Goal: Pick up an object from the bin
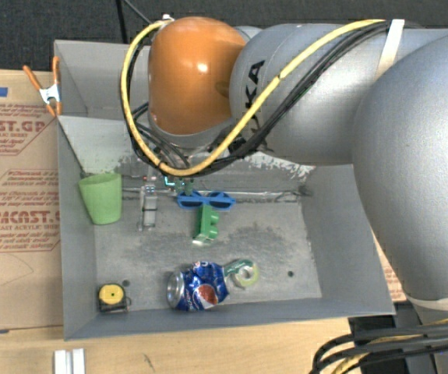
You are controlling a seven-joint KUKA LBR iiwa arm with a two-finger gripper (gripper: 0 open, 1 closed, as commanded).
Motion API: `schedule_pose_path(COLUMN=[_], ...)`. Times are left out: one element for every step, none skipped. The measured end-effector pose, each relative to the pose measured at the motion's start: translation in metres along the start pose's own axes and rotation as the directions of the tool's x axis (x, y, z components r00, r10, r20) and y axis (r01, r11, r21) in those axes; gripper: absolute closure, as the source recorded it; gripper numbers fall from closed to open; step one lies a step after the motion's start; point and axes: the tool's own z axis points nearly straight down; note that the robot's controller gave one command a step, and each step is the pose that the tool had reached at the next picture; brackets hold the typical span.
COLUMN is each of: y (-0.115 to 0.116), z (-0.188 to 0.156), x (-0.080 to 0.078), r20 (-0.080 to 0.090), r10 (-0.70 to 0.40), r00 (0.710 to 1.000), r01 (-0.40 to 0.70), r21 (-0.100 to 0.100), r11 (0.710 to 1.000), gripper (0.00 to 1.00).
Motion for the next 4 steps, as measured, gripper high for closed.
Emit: schedule_pose_path(y=[-0.088, -0.162, -0.158, -0.090], z=[0.138, 0.111, 0.112, 0.127], x=[0.008, 0.003, 0.004, 0.018], r20=[-0.001, 0.009, 0.008, 0.006], r10=[-0.053, -0.369, -0.372, -0.722], r00=[0.999, 0.929, 0.928, 0.692], r01=[0.053, 0.369, 0.372, 0.722], r21=[0.004, 0.006, 0.001, 0.002], r11=[0.999, 0.929, 0.928, 0.692], gripper=[0.00, 0.00, 1.00, 1.00])
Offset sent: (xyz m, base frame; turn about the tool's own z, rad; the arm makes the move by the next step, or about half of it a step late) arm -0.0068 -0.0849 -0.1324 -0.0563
